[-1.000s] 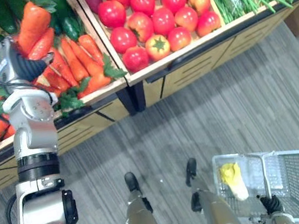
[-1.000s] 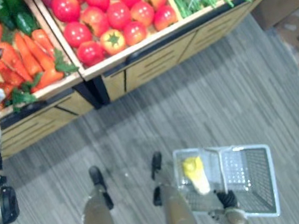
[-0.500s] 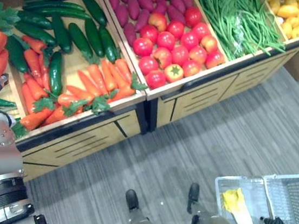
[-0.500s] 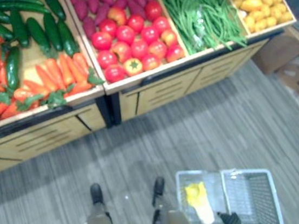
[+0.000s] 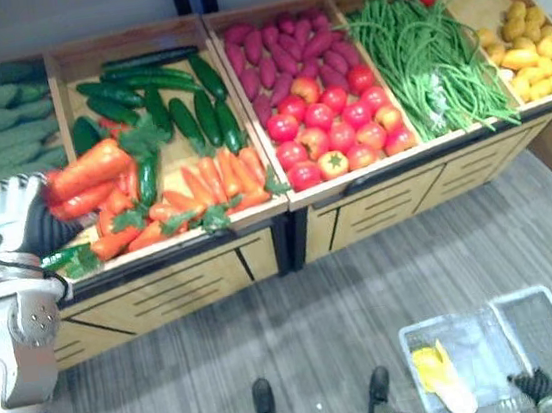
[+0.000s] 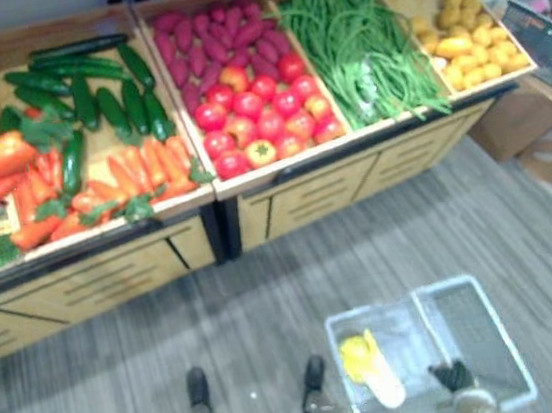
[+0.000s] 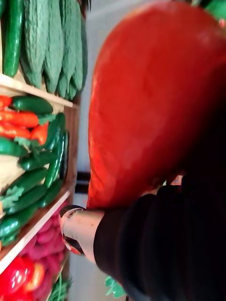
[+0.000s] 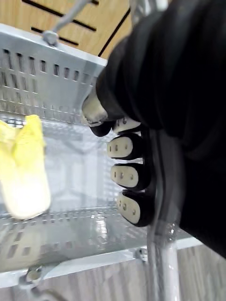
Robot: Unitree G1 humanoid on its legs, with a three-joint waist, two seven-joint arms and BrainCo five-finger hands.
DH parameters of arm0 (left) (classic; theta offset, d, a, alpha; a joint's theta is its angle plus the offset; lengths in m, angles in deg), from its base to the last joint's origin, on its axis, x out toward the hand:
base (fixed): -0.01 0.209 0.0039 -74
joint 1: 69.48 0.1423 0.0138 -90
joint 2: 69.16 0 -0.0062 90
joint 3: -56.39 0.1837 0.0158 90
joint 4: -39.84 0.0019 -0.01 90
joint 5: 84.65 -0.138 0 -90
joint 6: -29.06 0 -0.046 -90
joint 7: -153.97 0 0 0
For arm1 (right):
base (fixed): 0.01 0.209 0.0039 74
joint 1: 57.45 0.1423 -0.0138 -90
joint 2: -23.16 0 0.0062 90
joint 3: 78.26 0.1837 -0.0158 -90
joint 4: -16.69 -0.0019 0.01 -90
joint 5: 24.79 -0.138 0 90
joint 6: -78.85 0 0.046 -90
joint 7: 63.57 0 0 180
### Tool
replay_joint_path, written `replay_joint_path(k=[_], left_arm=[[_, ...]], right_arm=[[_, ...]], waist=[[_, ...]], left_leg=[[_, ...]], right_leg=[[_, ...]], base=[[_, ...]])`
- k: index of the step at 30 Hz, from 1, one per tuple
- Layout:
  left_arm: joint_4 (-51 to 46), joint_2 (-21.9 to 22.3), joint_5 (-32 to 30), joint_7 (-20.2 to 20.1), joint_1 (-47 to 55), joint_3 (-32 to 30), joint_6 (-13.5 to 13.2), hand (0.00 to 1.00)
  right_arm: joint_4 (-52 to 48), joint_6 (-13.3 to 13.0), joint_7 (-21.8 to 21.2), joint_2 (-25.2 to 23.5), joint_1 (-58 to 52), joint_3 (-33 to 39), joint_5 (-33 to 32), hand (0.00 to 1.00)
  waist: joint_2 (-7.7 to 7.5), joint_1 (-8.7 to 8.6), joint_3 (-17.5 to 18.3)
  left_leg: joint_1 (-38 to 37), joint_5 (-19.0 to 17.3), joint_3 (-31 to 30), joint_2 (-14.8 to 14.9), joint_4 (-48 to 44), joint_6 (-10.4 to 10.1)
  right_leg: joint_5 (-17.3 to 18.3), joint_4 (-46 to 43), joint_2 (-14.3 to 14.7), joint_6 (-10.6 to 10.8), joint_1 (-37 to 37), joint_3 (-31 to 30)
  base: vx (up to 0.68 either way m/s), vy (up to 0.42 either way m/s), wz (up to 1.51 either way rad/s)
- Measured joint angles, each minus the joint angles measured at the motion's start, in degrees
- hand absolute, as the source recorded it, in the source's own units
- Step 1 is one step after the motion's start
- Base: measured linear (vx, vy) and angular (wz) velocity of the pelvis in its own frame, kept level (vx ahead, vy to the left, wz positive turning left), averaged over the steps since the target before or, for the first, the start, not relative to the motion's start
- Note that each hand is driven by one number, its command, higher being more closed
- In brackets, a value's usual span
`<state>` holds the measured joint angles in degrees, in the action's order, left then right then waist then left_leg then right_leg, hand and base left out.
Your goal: Pick vegetable in the basket
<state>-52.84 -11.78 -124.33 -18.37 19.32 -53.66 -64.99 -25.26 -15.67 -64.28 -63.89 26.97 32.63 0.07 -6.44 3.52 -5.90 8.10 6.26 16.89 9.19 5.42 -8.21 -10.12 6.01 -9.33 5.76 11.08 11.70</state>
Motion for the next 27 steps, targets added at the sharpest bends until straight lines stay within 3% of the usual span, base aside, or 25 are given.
replay_joint_path(k=[4, 10, 16, 22, 24, 27], left_arm=[[-5.9, 0.6, 0.6, -3.0, 6.1, 3.1, -4.3, 1.00], [-9.6, 1.5, 3.8, -7.0, 8.1, 9.2, -9.1, 1.00], [-10.5, 1.5, 8.1, -9.2, 9.9, 12.5, -10.7, 1.00], [-14.7, 1.9, 10.8, -11.1, 9.0, 24.9, -12.2, 1.00], [-15.1, 3.6, 12.5, -11.5, 6.4, 29.0, -12.3, 1.00], [-16.2, 7.6, 12.6, -12.4, 0.7, 37.0, -12.3, 1.00]], right_arm=[[-8.0, -2.5, -2.4, 7.8, 0.6, -4.7, 2.9, 1.00], [-11.3, -6.0, -4.3, 17.1, 2.6, -12.7, 4.5, 1.00], [-13.5, -6.2, -6.0, 23.0, 6.7, -21.5, 6.6, 1.00], [-20.9, -6.3, -7.5, 25.2, 8.3, -29.7, 6.6, 1.00], [-24.3, -6.3, -8.5, 25.4, 8.8, -32.6, 6.6, 1.00], [-30.4, -6.7, -10.6, 25.4, 12.9, -38.5, 5.5, 1.00]], waist=[[2.04, -1.06, 1.8], [3.27, -2.31, 3.1], [3.83, -3.73, 3.7], [4.49, -4.69, 4.3], [4.51, -4.66, 4.3], [5.73, -4.77, 4.7]], left_leg=[[-2.8, -0.7, 2.7, 0.0, 0.1, 0.0], [-7.4, -2.0, 7.6, -0.1, 0.4, -0.4], [-13.1, -4.0, 16.1, -0.4, 0.4, -1.0], [-19.2, -6.4, 26.6, 0.2, 0.0, -2.4], [-20.2, -7.9, 29.3, 1.2, -1.9, -3.0], [-20.2, -13.3, 33.4, 5.8, -11.5, -4.1]], right_leg=[[0.0, 0.0, 0.2, 0.5, -0.9, -2.5], [0.0, 0.0, 0.5, 1.4, -2.1, -7.1], [-0.6, -0.4, 1.7, 2.3, -2.2, -15.5], [-0.6, -1.6, 4.6, 2.3, -2.2, -23.6], [-0.6, -2.0, 5.4, 2.3, -2.2, -25.0], [-0.5, -3.2, 7.7, 2.0, -2.2, -27.6]], base=[[0.03, 0.007, -0.29], [0.01, 0.004, -0.40], [0.02, 0.003, -0.75], [-0.01, -0.014, -0.80], [-0.04, -0.011, -0.62], [-0.05, -0.050, -0.66]])
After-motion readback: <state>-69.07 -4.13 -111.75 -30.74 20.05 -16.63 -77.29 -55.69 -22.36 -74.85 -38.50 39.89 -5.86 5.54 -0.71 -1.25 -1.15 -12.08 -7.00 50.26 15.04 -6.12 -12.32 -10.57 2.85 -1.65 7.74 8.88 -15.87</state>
